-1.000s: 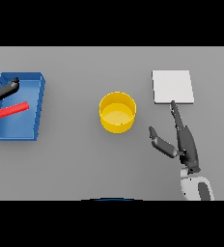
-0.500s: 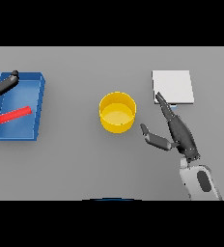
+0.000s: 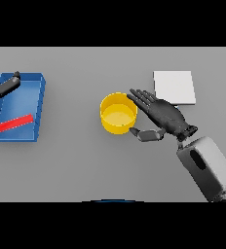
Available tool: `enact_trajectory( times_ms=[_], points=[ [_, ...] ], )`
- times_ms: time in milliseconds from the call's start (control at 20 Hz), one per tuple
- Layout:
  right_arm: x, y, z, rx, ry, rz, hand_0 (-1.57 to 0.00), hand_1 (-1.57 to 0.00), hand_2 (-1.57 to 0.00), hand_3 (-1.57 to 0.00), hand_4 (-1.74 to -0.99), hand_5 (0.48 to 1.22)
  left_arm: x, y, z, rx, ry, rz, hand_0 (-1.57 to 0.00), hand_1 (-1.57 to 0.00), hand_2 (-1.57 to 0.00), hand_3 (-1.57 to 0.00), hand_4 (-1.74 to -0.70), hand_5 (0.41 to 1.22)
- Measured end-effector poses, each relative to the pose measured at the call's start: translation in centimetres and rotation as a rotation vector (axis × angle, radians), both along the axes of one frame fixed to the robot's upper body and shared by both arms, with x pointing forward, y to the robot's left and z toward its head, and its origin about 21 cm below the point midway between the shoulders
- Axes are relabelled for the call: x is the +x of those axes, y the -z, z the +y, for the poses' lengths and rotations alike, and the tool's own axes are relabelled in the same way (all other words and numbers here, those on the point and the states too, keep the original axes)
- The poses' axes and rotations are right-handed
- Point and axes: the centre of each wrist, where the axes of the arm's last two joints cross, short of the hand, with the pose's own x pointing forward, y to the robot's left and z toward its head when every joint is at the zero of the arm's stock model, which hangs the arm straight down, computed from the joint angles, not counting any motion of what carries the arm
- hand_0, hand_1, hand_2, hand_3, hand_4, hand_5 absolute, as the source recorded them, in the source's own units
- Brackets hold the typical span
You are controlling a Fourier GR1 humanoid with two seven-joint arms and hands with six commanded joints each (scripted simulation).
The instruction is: Pick up the red beaker and tilt it to pour out 1 green nut into yellow bowl. Pick up the yellow bowl and place it on the metallic measuring scale.
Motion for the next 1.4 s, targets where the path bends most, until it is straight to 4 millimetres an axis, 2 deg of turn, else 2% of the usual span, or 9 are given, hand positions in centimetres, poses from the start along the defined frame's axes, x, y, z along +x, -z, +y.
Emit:
enact_trajectory(
  times_ms=[150,250,400,500,650,1050,1300,1400],
  points=[
    [1.0,0.5,1.1,-0.082,-0.067,0.029,0.00,0.00,0.00,0.00,-1.274,0.656,0.0,-0.1,0.2,0.001,-0.009,0.005,0.00,0.00,0.00,0.00,-0.80,0.723],
    [2.0,-0.2,1.7,-0.119,-0.110,0.033,0.00,0.00,0.00,0.00,-1.276,0.670,0.1,-0.2,0.3,0.007,-0.015,0.009,0.00,0.00,0.00,0.00,-0.80,0.720],
    [3.1,0.0,2.9,-0.199,-0.165,0.058,0.00,0.00,0.00,0.00,-1.261,0.685,0.2,0.0,0.3,0.006,-0.006,0.005,0.00,0.00,0.00,0.00,-0.80,0.716],
    [3.6,0.5,2.9,-0.226,-0.214,0.078,0.00,0.00,0.00,0.00,-1.250,0.686,0.1,0.1,0.0,0.007,-0.002,0.003,0.00,0.00,0.00,0.00,-0.79,0.720],
    [4.1,1.1,4.4,-0.255,-0.254,0.120,0.00,0.00,0.00,0.00,-1.243,0.682,0.1,0.0,0.1,0.011,-0.009,0.005,0.00,0.00,0.00,0.00,-0.80,0.729],
    [5.1,2.0,5.4,-0.378,-0.284,0.187,0.00,0.00,0.00,0.00,-1.303,0.674,0.1,-0.5,0.4,0.013,0.004,0.002,0.00,0.00,0.00,0.00,-0.80,0.738],
    [5.5,2.2,6.2,-0.442,-0.310,0.198,0.00,0.00,0.00,-0.01,-1.308,0.729,0.3,-0.4,0.7,0.022,0.005,0.001,0.00,0.00,0.00,0.00,-0.79,0.729],
    [5.3,2.5,6.7,-0.454,-0.296,0.211,-0.02,-0.04,-0.07,-0.09,-1.339,0.784,0.2,-0.5,0.6,0.013,0.007,-0.007,0.00,0.00,0.00,0.00,-0.79,0.725]
  ],
)
